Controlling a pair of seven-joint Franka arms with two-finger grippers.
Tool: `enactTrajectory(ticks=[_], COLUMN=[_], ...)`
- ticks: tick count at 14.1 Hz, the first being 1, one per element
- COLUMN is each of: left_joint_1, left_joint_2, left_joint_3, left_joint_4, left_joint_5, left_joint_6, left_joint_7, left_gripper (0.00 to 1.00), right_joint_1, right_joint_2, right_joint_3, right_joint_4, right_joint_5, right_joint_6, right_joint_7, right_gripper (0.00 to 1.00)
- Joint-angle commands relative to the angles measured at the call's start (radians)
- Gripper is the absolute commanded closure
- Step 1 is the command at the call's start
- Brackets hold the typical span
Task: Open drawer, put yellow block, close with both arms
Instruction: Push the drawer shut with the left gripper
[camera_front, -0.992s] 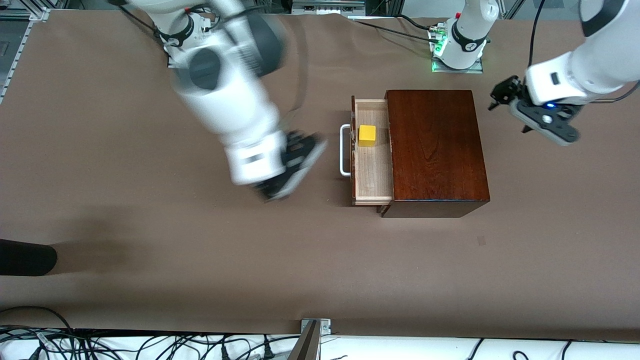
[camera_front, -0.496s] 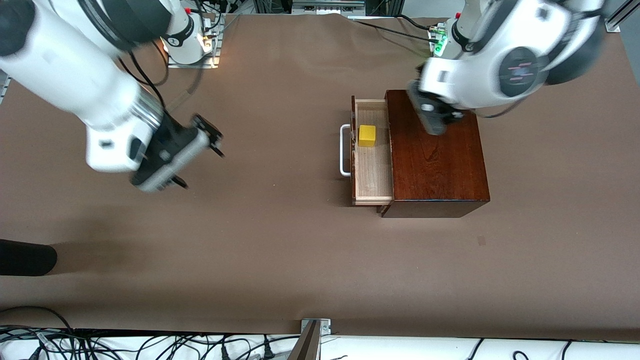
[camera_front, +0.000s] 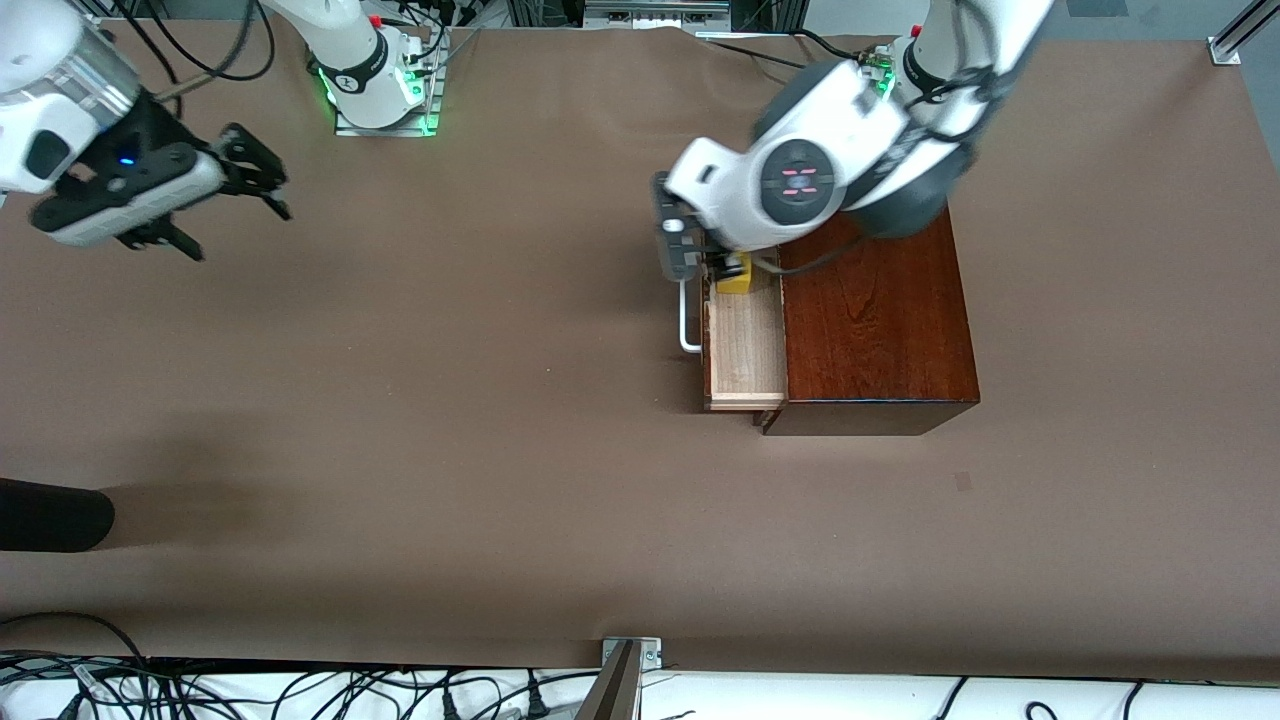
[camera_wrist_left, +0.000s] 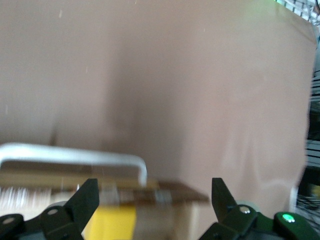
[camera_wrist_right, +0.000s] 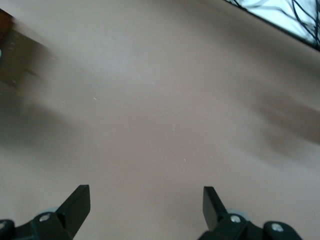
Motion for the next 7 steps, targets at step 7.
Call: enactTrajectory(ticks=[7], left_joint_1=[-0.100], left_joint_2=[0.157], left_joint_3=[0.013], left_joint_4=[0.004], left_joint_5=[0.331], left_joint_6=[0.115], left_joint_7=[0.098], left_gripper=[0.00], right_joint_1=[-0.002], right_joint_2=[0.009], right_joint_3=[-0.039], right_joint_4=[-0.058], right_joint_5=[-0.057], right_joint_6=[0.031], right_joint_7=[0.022], right_gripper=[0.00])
